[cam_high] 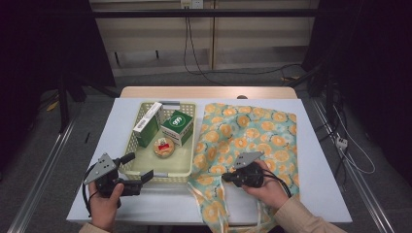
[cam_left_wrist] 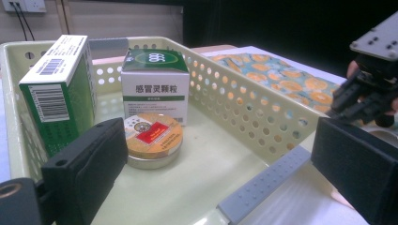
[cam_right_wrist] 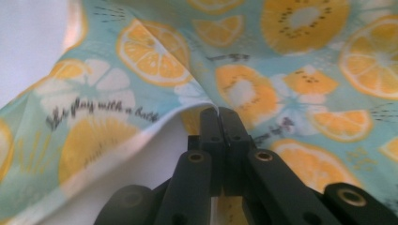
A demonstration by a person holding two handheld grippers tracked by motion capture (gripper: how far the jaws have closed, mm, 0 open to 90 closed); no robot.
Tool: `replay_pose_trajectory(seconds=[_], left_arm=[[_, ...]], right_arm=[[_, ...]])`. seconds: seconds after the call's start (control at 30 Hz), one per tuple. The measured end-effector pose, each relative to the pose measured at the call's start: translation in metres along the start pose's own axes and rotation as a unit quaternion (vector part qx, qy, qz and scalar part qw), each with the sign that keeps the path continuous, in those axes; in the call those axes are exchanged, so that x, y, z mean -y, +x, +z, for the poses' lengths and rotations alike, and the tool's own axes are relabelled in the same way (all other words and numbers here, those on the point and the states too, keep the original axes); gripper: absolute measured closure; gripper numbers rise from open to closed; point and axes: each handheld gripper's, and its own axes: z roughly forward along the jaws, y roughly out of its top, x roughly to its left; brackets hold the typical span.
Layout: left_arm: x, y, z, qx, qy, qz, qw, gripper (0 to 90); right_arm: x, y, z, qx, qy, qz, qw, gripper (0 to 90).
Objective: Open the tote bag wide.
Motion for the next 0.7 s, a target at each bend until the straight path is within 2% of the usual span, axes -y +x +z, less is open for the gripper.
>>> replay_pose_trajectory(seconds=[0.17, 0.23, 0.4, 0.5, 0.57, 0.7], left_arm=[[0.000, 0.002, -0.002, -0.002, -0.001, 0.000, 1.0000, 3.8], [0.000, 0.002, -0.002, -0.003, 0.000, -0.001, 1.0000, 3.8], [0.000, 0.002, -0.001, -0.003, 0.000, -0.001, 1.0000, 3.8], [0.000, 0.002, -0.001, -0.004, -0.001, -0.003, 1.0000, 3.8], [0.001, 0.003, -0.002, -0.005, 0.000, -0.002, 1.0000, 3.8], [0.001, 0.003, -0.002, -0.004, 0.000, -0.002, 1.0000, 3.8]], right_arm=[[0.000, -0.027, -0.003, 0.039, -0.006, 0.019, 0.9990, 90.0], [0.000, -0.038, -0.004, 0.060, -0.010, 0.031, 0.9977, 90.0], [-0.001, -0.067, -0.004, 0.088, -0.022, 0.068, 0.9936, 90.0], [-0.005, -0.076, -0.001, 0.100, -0.016, 0.075, 0.9920, 90.0], [-0.008, -0.080, 0.000, 0.107, -0.022, 0.081, 0.9907, 90.0], [-0.012, -0.084, 0.007, 0.109, -0.021, 0.092, 0.9896, 90.0]])
